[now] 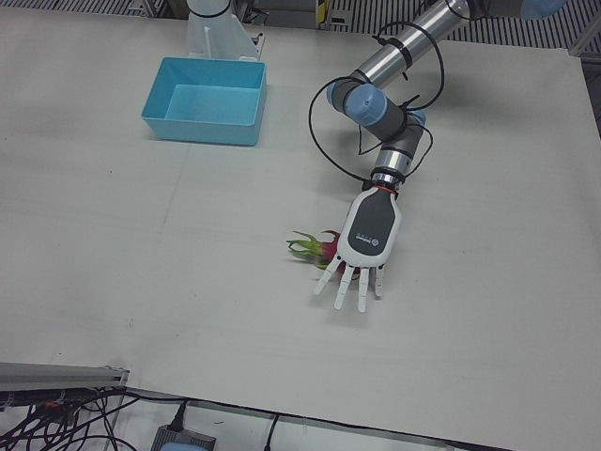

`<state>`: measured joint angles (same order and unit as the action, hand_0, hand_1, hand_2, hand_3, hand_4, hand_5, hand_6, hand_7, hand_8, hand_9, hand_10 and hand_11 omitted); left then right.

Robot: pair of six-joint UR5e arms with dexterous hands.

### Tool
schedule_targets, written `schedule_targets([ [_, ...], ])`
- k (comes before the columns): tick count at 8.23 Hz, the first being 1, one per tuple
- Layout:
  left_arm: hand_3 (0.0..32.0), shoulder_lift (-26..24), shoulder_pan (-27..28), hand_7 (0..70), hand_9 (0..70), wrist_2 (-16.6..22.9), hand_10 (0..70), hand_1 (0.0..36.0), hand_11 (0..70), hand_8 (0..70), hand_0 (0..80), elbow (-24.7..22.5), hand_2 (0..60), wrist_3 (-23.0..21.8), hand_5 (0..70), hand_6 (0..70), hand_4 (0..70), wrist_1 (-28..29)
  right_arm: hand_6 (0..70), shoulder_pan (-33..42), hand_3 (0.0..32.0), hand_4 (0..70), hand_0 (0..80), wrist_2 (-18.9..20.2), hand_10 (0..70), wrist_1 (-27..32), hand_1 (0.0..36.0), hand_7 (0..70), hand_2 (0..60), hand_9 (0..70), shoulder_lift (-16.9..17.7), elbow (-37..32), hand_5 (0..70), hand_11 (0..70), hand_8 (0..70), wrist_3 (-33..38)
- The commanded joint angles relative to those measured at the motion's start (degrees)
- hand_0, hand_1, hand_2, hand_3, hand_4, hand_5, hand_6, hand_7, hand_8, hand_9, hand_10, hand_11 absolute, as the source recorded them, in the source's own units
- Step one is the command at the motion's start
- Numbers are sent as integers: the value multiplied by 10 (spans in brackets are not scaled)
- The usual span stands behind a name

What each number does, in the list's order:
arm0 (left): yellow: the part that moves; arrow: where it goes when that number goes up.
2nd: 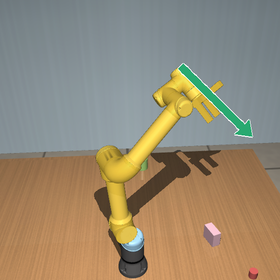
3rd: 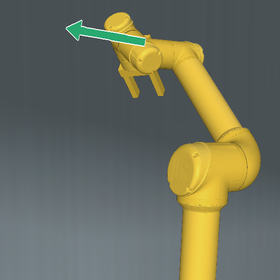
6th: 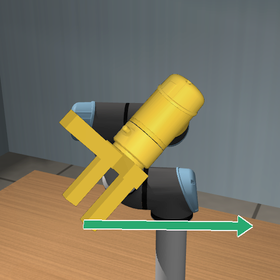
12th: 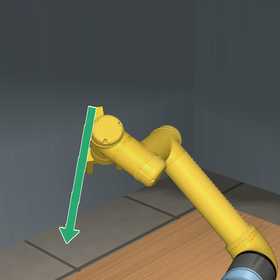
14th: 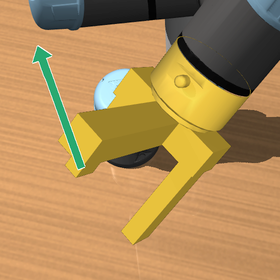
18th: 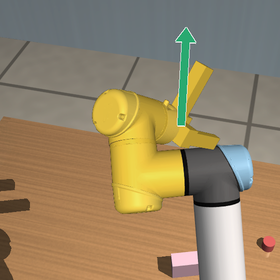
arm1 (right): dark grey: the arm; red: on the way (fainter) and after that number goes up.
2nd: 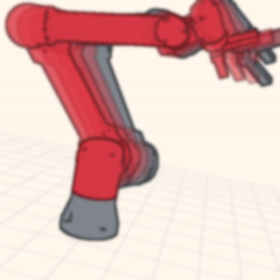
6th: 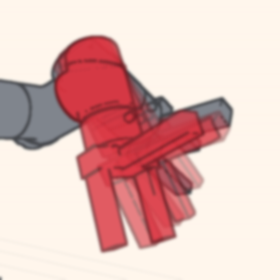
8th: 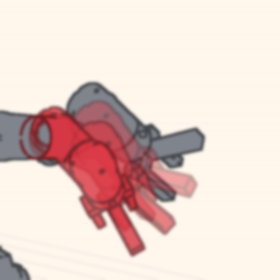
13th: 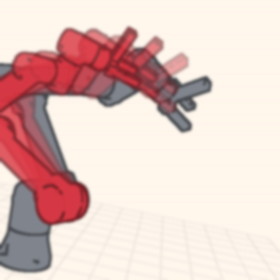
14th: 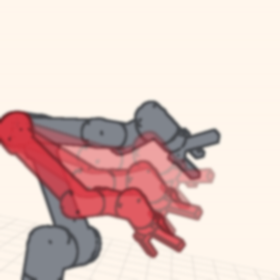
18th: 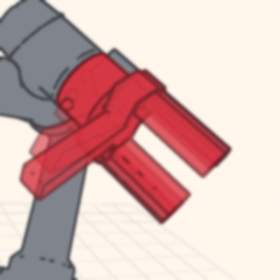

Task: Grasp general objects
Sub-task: 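Close the left hand's fingers around the dragon fruit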

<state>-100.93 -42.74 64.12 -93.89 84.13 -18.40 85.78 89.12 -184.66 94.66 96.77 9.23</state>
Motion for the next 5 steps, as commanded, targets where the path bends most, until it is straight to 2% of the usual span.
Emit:
schedule_targets([
  [1,0,-3,1,189,23,0,17,266,47,1,503,4,484,1,700,59,0,1,0,0,0,0,0,0,0,0,0,0,0,0,0,0,0,0,0,0],
  [2,0,-3,2,227,31,0,38,283,77,12,495,5,600,2,700,112,69,2,0,0,0,0,0,0,0,0,0,0,0,0,0,0,0,0,0,0],
  [3,0,-3,3,234,32,0,56,304,101,14,476,5,600,2,700,122,125,3,0,0,0,0,0,0,0,0,0,0,0,0,0,0,0,0,0,0],
  [4,0,-3,2,239,39,0,56,292,98,15,431,5,600,1,700,125,164,5,0,0,0,0,0,0,0,1,0,0,0,0,0,0,0,0,0,0],
  [5,0,-1,2,268,68,0,63,312,106,25,392,5,600,0,700,137,175,11,0,0,0,0,0,0,0,0,0,0,0,0,0,0,0,0,0,0],
])
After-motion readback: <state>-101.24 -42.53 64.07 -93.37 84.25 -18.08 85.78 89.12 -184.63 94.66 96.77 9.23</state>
